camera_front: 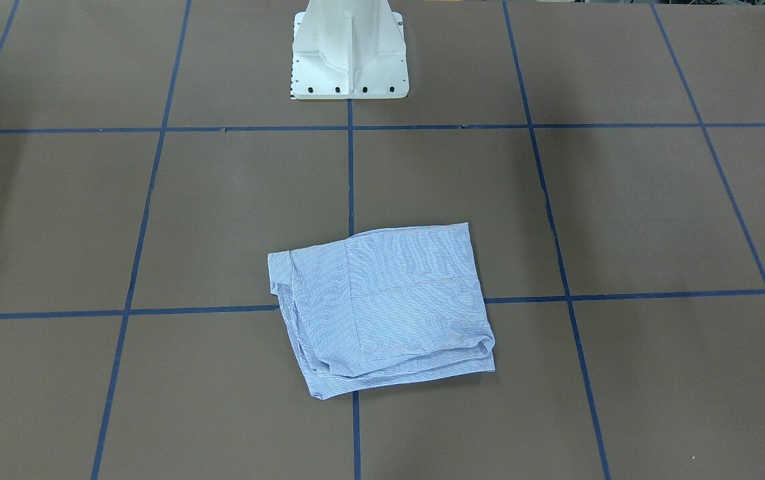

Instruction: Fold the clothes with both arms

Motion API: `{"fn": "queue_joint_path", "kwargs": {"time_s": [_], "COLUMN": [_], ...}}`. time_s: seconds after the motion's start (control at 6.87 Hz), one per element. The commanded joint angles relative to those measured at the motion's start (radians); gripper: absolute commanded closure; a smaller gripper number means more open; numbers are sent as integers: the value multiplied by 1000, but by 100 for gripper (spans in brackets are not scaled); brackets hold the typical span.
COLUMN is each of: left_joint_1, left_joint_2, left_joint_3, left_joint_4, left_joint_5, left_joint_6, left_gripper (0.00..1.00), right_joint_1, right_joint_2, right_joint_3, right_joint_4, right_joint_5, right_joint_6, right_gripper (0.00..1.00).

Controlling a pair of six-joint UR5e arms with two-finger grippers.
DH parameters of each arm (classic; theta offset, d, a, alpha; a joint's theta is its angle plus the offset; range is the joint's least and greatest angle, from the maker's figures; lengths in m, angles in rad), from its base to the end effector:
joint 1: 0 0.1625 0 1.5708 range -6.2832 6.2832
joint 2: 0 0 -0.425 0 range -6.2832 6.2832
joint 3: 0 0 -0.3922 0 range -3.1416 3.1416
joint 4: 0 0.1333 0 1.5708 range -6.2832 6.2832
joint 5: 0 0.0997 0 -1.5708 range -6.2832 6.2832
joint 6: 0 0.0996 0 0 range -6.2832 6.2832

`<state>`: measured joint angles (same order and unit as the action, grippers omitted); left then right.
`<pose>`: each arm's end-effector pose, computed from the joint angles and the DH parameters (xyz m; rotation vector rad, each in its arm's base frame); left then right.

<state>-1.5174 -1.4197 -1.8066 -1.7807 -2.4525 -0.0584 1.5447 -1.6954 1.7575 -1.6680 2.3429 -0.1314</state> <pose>-0.0328 -0.4430 0.5811 0.2259 0.8891 0.1252 0.0524 -0.4373 0.6347 0.0073 -0.7733 -0.1360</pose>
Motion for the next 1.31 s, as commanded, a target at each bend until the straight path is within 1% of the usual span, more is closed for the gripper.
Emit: {"fn": "queue_joint_path", "kwargs": {"time_s": [0.0,0.15,0.44,0.73,1.16], "left_joint_1": [-3,-3,-3,-3,-3], "left_joint_2": [-21,-19,-18,-19,-19], "left_joint_3": [-10,-17,-30,-31,-31], "left_joint_4": [-3,-5,-5,-3,-3], "left_joint_5": [50,75,76,73,67], "left_joint_6": [2,0,0,-1,-1], "left_gripper": [0,0,0,0,0], "right_joint_1": [0,0,-2,-3,-3], "right_joint_2": [13,17,17,-7,-10], "right_joint_3": [10,8,8,1,10], "right_joint_4": [1,1,2,100,111], "right_joint_5": [-2,-4,-39,-89,-79], "right_joint_6": [0,-1,-1,12,108], "right_gripper": [0,0,0,0,0]}}
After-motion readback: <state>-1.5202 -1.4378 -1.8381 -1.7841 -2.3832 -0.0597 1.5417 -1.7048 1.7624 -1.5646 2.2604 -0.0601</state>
